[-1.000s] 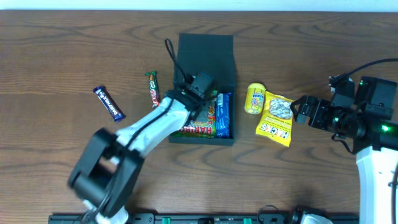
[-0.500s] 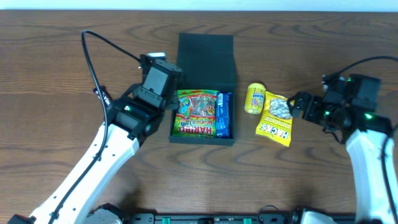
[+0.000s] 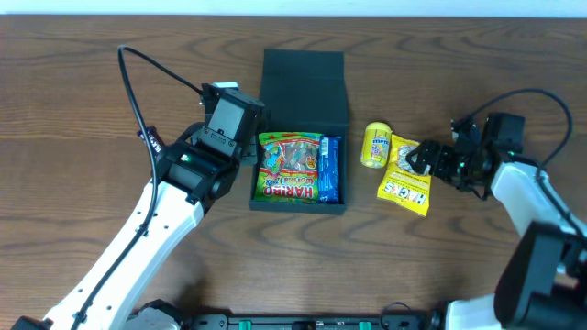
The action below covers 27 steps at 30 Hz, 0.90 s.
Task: Pack container
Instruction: 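Grasp the yellow Hacks bag with the right gripper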
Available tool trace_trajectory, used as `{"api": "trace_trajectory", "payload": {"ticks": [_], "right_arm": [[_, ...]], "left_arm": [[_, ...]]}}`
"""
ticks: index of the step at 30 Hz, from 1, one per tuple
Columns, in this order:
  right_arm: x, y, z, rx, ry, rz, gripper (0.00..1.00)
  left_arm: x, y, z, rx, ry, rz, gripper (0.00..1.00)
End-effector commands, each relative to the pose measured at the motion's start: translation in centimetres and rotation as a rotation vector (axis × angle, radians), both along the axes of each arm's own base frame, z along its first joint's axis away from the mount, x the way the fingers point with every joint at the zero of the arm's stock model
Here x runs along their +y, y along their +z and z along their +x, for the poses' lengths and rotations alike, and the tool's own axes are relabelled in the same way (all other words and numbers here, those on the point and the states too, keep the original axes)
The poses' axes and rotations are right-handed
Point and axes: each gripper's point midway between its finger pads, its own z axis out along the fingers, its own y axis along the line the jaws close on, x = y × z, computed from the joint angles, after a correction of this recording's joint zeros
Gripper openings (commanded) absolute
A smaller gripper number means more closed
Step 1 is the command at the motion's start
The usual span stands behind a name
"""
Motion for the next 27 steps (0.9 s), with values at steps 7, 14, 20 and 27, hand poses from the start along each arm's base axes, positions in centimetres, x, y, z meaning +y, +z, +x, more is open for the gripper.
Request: {"api": "trace_trajectory", "payload": {"ticks": [7,14,20,27], "right_arm": [[0.3,-4.9,-0.6,0.126,-0.046,0.066,0.04],[0.1,-1.1,0.2,0.110,-0.056,0.069,0.01],[1.3,8.2,2.0,-0.046,-0.008,0.042,0.01],[11.8,15.3,1.9,-0.251,0.229,0.140,0.01]], "left_arm": [[0.3,0.5,0.3,-0.017,0.011,0.008,0.37],[0.2,0.6,0.4,-0.022,0.011,0.006,0.39],[0.3,0.6,0.4,-0.024,0.012,0.005,0.40],[0.0,1.2,0.9,-0.054,0.052,-0.045,0.40]]}}
